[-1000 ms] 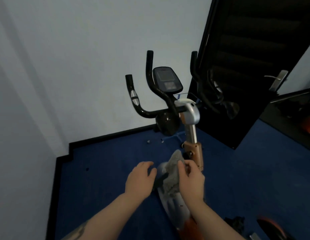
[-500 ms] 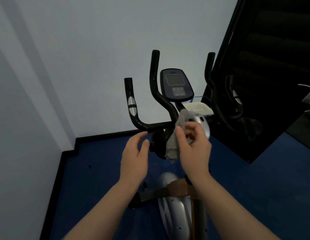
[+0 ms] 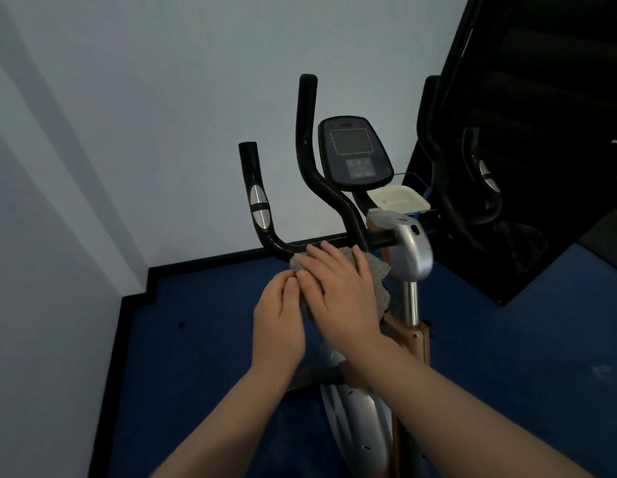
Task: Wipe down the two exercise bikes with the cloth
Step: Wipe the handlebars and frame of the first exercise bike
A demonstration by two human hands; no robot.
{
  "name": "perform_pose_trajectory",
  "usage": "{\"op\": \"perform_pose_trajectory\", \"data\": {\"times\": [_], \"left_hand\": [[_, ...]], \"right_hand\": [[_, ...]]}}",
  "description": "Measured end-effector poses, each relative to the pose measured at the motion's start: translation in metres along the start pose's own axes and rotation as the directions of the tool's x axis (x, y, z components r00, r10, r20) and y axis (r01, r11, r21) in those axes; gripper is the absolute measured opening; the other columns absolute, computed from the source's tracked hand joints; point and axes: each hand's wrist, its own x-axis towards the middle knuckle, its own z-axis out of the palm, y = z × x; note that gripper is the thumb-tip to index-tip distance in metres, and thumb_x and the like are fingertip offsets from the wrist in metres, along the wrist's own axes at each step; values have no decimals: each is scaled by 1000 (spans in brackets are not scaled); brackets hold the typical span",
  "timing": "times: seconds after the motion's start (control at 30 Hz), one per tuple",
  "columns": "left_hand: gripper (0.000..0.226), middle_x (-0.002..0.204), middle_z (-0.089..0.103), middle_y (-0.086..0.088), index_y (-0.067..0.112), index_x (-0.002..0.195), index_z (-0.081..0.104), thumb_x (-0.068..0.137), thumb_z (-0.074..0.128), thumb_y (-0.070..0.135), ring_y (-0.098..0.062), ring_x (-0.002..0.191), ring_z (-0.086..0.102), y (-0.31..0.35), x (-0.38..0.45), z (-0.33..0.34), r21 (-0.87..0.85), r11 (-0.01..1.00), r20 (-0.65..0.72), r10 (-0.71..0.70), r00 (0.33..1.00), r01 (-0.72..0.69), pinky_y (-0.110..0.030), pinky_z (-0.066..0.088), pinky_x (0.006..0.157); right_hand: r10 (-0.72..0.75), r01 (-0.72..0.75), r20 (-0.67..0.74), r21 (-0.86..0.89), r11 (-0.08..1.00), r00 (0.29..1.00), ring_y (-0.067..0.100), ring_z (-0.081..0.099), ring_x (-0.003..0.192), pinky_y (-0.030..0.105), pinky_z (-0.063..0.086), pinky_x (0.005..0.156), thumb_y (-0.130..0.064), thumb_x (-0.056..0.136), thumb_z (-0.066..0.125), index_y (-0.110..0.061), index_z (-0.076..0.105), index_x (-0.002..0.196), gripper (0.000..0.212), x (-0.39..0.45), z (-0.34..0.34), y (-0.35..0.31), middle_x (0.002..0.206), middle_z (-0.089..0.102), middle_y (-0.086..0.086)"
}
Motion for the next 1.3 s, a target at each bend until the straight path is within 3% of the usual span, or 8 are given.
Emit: {"op": "perform_pose_trajectory", "data": {"times": [0.2, 0.4, 0.77, 1.03, 1.1, 1.17, 1.23, 1.3], "left_hand": [[31, 100, 66, 28, 35, 107, 61, 102, 37, 17, 8, 96, 61, 0, -3, 8, -97, 995, 0, 10, 1000, -10, -3, 42, 77], [32, 114, 64, 27, 33, 120, 59, 102, 35, 20, 6, 110, 58, -5, -5, 10, -173, 985, 37, 13, 999, -6, -5, 42, 86], [34, 124, 61, 17, 23, 130, 56, 103, 36, 16, 6, 117, 54, -11, -9, 4, -138, 990, 120, 32, 992, -15, -6, 39, 94], [30, 119, 59, 21, 26, 125, 56, 102, 39, 17, 16, 109, 53, -4, -8, 1, -110, 994, 134, 17, 991, -3, 0, 38, 86], [30, 119, 60, 20, 27, 125, 57, 102, 39, 19, 16, 108, 53, -3, -6, 0, -90, 996, 130, 0, 991, 12, 0, 38, 87], [31, 118, 62, 19, 27, 124, 59, 102, 40, 21, 13, 108, 54, -3, -4, -1, -72, 997, 124, -6, 992, 15, -1, 39, 87], [29, 114, 62, 23, 31, 120, 60, 102, 40, 22, 15, 105, 55, -1, -3, -1, -58, 998, 117, -6, 993, 13, 1, 39, 83], [28, 109, 62, 29, 37, 116, 60, 101, 40, 23, 19, 102, 54, 1, -3, 0, -49, 999, 104, -7, 995, 12, 3, 38, 80]], "right_hand": [[-111, 113, 25, -108, 988, 993, 14, 36, 139, 42, 17, 119, -41, 101, 17, -14, 49, 139, 56, -6, 2, 12, 145, 48, 2], [-115, 112, -11, -148, 983, 993, 17, 28, 143, 41, 19, 119, -48, 100, 18, -6, 34, 146, 64, -20, 11, 19, 151, 38, 7], [-223, 177, -211, -215, 960, 952, 18, 48, 131, 38, 38, 111, -30, 99, 46, -1, 50, 134, 46, -54, 19, 25, 140, 51, 11], [-457, 445, 34, -301, 843, 889, 18, 64, 113, 35, 48, 99, -21, 84, 64, -4, 66, 119, 40, -60, -27, 49, 123, 66, 8], [-347, 362, 105, -210, 908, 932, 19, 71, 93, 29, 56, 80, -26, 84, 62, -11, 71, 108, 30, -57, -48, 47, 101, 74, 5], [-58, 61, 88, -28, 998, 994, 13, 64, 65, 28, 48, 56, -37, 89, 48, -20, 67, 96, 27, -53, -67, 40, 71, 67, -3], [219, -215, 7, 223, 951, 976, 8, 57, 53, 25, 43, 47, -36, 94, 46, -25, 62, 87, 21, -44, -82, 40, 59, 60, -4], [362, -306, -100, 360, 881, 927, 7, 58, 58, 21, 42, 46, -32, 95, 49, -25, 61, 83, 18, -28, -95, 47, 62, 62, -4]]}}
